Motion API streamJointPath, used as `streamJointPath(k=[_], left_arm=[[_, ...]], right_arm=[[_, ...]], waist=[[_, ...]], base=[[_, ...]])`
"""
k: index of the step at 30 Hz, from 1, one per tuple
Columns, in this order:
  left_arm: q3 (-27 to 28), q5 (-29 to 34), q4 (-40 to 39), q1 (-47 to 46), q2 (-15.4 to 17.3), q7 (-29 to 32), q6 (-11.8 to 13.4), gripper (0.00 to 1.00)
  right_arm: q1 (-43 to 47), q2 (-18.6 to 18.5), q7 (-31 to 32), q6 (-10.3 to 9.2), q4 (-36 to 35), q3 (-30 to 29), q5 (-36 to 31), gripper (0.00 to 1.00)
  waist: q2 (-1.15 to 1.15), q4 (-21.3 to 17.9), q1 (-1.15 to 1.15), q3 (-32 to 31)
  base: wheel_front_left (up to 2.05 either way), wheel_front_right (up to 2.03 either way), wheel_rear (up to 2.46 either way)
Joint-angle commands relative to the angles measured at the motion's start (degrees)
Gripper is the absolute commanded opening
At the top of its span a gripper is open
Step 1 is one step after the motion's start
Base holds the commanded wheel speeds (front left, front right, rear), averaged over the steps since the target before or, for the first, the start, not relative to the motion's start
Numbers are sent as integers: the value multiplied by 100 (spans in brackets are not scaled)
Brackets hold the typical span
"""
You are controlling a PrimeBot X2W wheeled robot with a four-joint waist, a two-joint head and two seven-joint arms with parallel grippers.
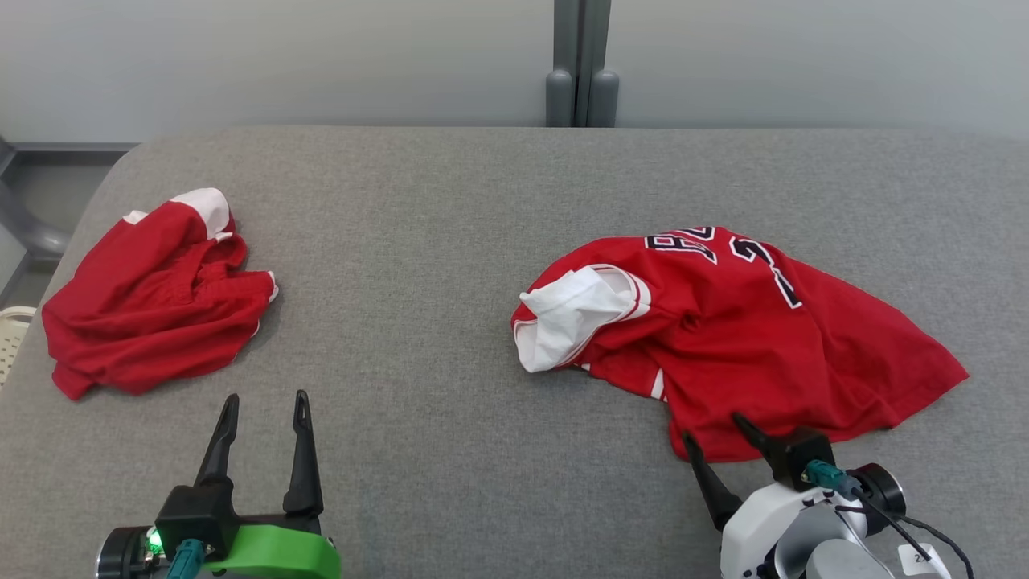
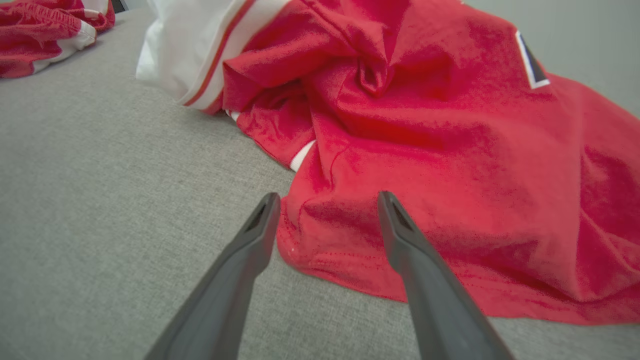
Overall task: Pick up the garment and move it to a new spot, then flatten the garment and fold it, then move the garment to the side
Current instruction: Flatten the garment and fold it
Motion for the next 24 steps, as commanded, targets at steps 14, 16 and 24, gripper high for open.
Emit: streamJointPath(k=[14,16,24], left_arm=[[-85,-105,58,-239,-9,-3,129,100],[-91,-120,70,-246,-11,-3,145,100],[-78,-170,111,-153,-11,-3,150,100]], right_arm=[[-606,82,-370,-6,1543,329,392,0],[-635,-6,-389,-7,1521,246,419,0],[-13,-422,-404,-6,329,-524,301,0]], waist=[[0,-26,0,252],[0,-79,0,238],[0,-291,0,128]], base=[[0,0,0],[0,0,0],[0,0,0]])
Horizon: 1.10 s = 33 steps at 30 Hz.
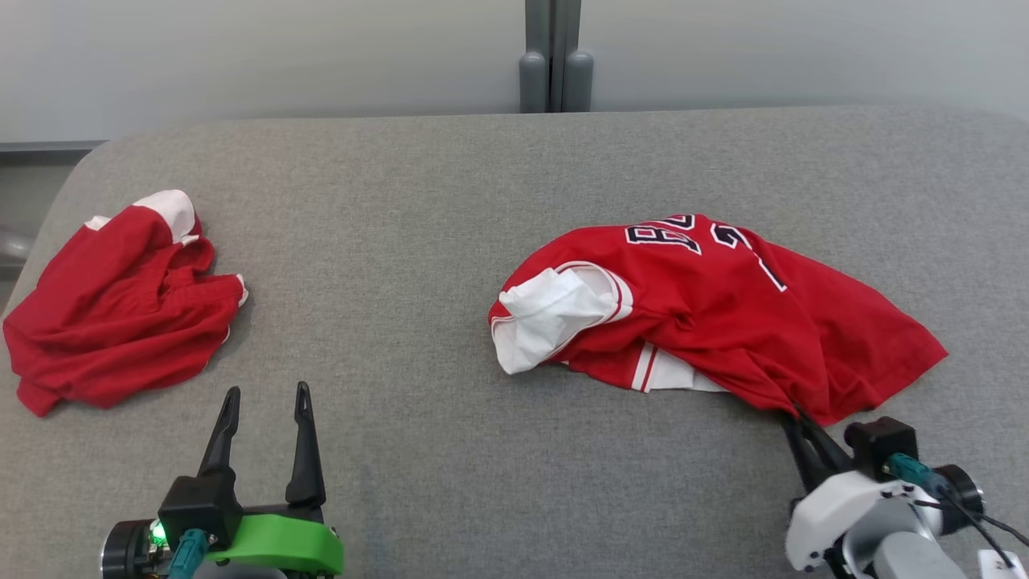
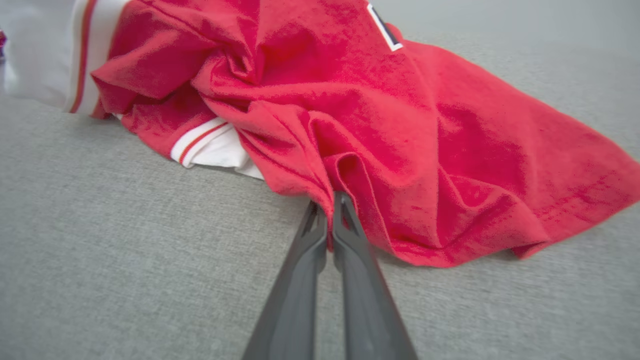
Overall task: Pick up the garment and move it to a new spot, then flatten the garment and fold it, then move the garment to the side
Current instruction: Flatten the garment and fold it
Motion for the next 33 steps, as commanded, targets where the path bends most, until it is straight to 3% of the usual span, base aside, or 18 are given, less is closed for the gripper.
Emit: streamJointPath(k=[1,10,16,17,18,19,33], left_arm=[[13,-84,13,11,3,-3,2,100],[-4,-117,30,62,4,-3,-28,100],[-4,-118,44,10,3,-3,-31,100],[-1,-115,52,4,3,-4,-37,100],[-6,-115,56,2,3,-3,-37,100],[-10,-118,58,4,3,-3,-35,100],[-109,15,291,-484,29,-3,-225,100]], right_arm=[[230,-109,-16,-10,-207,-182,-52,0],[1439,-552,-18,-11,-989,-1606,-266,0],[1708,-510,-18,-10,-1096,-2081,-278,0],[1714,-466,-18,-10,-1157,-2090,-286,13],[1718,-401,-18,-10,-1270,-2076,-301,84],[1722,-370,-17,-10,-1364,-2062,-282,100],[1655,-38,-19,-10,-3356,-1405,-205,100]], waist=[[0,-78,0,-63],[0,-334,0,-96],[0,-441,0,-79],[0,-454,0,-81],[0,-470,0,-84],[0,-483,0,-87],[0,-712,0,-49]], base=[[0,0,0],[0,0,0],[0,0,0],[0,0,0],[0,0,0],[0,0,0],[0,0,0]])
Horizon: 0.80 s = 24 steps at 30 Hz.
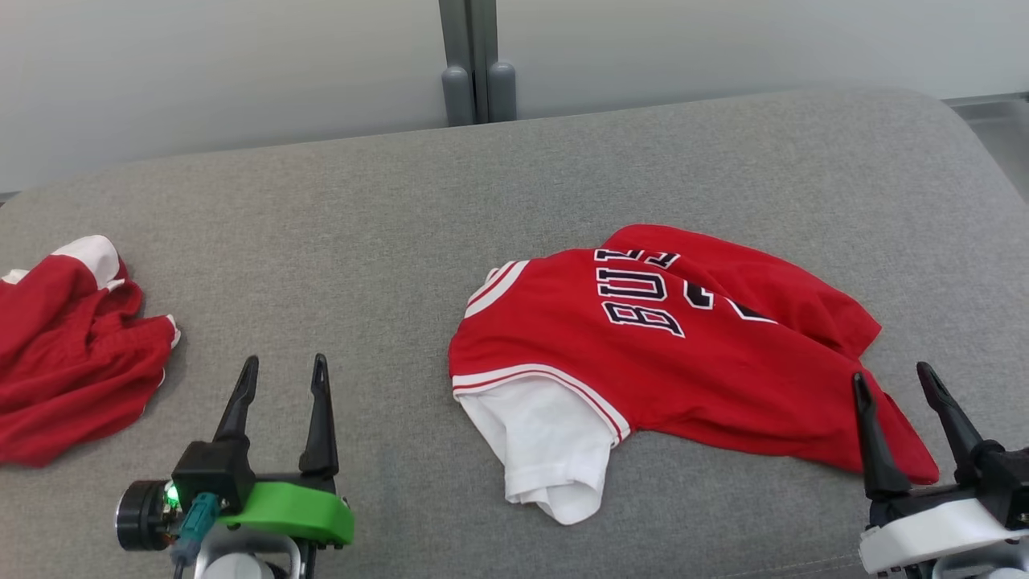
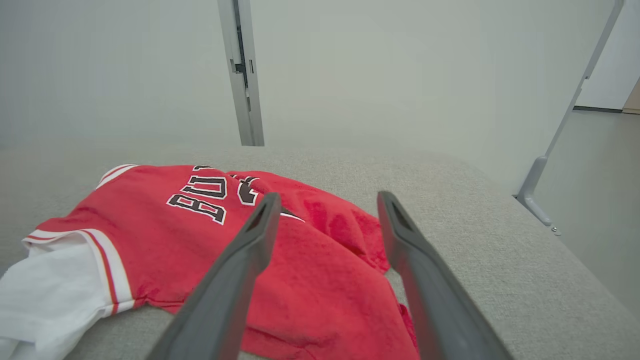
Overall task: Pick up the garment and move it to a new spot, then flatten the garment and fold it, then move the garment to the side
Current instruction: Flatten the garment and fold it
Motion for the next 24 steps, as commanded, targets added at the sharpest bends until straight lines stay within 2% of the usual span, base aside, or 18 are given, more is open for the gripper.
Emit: streamJointPath(k=[1,13,24], left_arm=[[-12,72,64,-211,48,-3,-55,100],[-501,391,1116,-2121,249,-3,-423,100],[-1125,265,3135,-3288,226,34,-579,100]], right_arm=[[-111,9,-17,-10,-71,62,-9,100],[-559,143,-18,-10,-100,687,70,100],[-872,123,-17,-10,-2,734,175,100]], waist=[[0,-50,0,47],[0,-452,0,468],[0,-865,0,1013]], base=[[0,0,0],[0,0,0],[0,0,0]])
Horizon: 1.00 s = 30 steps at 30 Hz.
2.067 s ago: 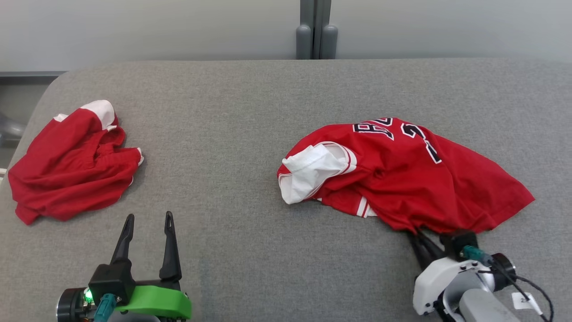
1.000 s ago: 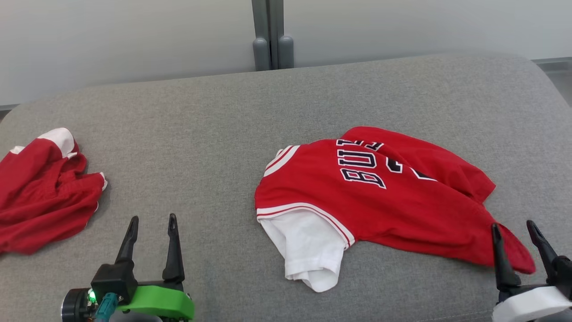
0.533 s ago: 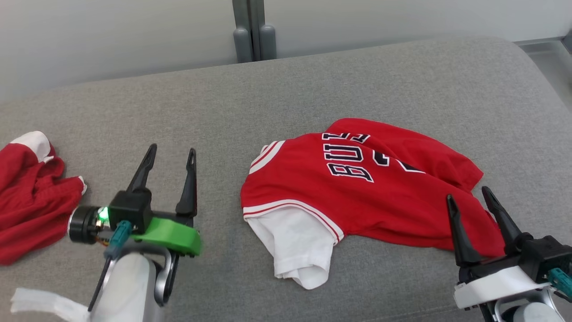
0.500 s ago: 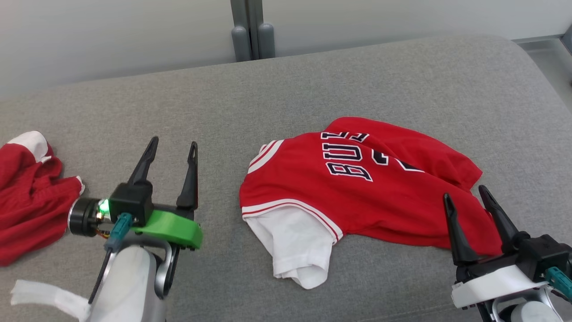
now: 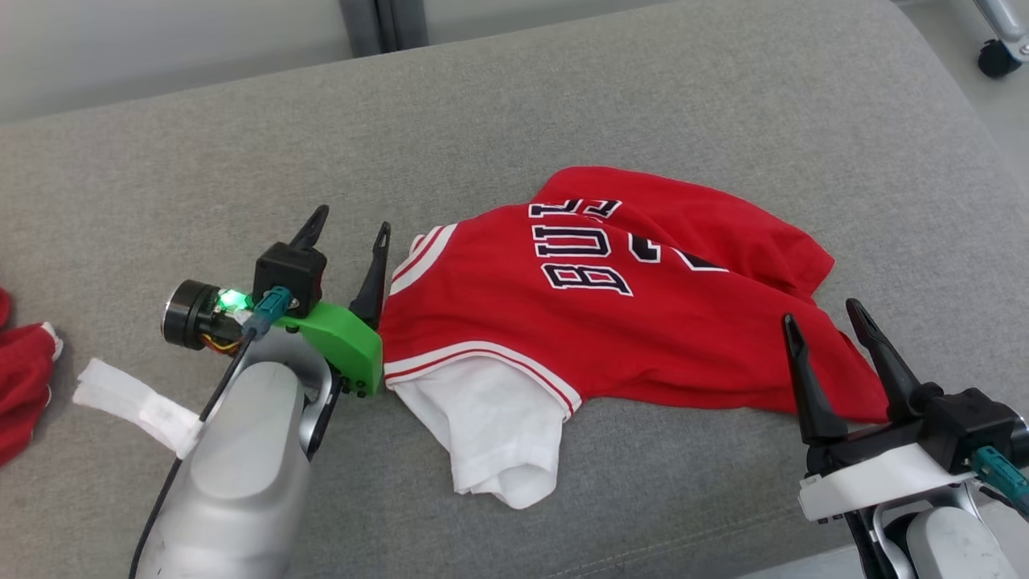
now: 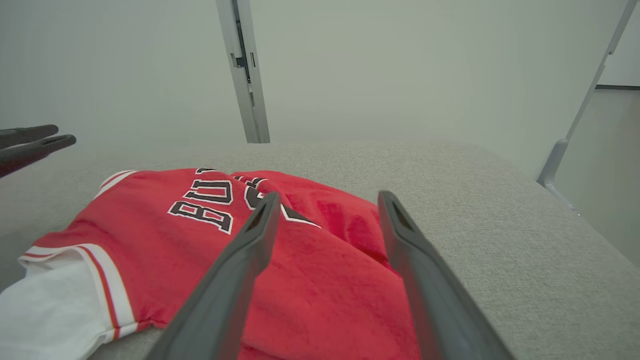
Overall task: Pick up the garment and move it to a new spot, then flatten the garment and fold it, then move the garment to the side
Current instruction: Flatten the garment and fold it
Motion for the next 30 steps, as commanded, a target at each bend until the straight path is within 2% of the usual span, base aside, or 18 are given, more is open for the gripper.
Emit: streamJointPath(k=[1,6,13,14,15,16,21,27,30], left_arm=[[-64,-11,191,-123,20,-10,-31,100],[-523,-155,1049,-295,-32,54,-40,100],[-1172,-567,1774,-460,-89,118,-42,100],[-1255,-651,1854,-467,-96,142,-42,47],[-1327,-698,1913,-482,-99,145,-42,28],[-1372,-751,1958,-506,-102,119,-42,0],[-1291,-1049,1952,-660,29,-12,-31,0],[-749,-1211,1337,-562,428,-50,447,0],[-649,-1174,1095,-334,512,-49,467,2]], right_arm=[[-81,-8,-18,-10,33,6,41,100],[-156,22,-18,-10,89,12,68,100],[-198,5,-18,-10,159,17,75,100],[-192,-1,-18,-10,173,13,72,100],[-185,1,-18,-10,176,6,62,100],[-165,5,-18,-10,175,-7,45,100],[-70,20,-18,-10,134,-83,0,100],[20,1,-18,-10,142,-197,-45,100],[30,20,-17,-10,163,-183,-66,100]], waist=[[0,-186,0,194],[0,-268,0,265],[0,-317,0,240],[0,-316,0,223],[0,-311,0,207],[0,-298,0,183],[0,-182,0,94],[0,10,0,-7],[0,61,0,-52]], base=[[0,0,0],[0,0,0],[0,0,0],[0,0,0],[0,0,0],[0,0,0],[0,0,0],[0,0,0],[0,0,0]])
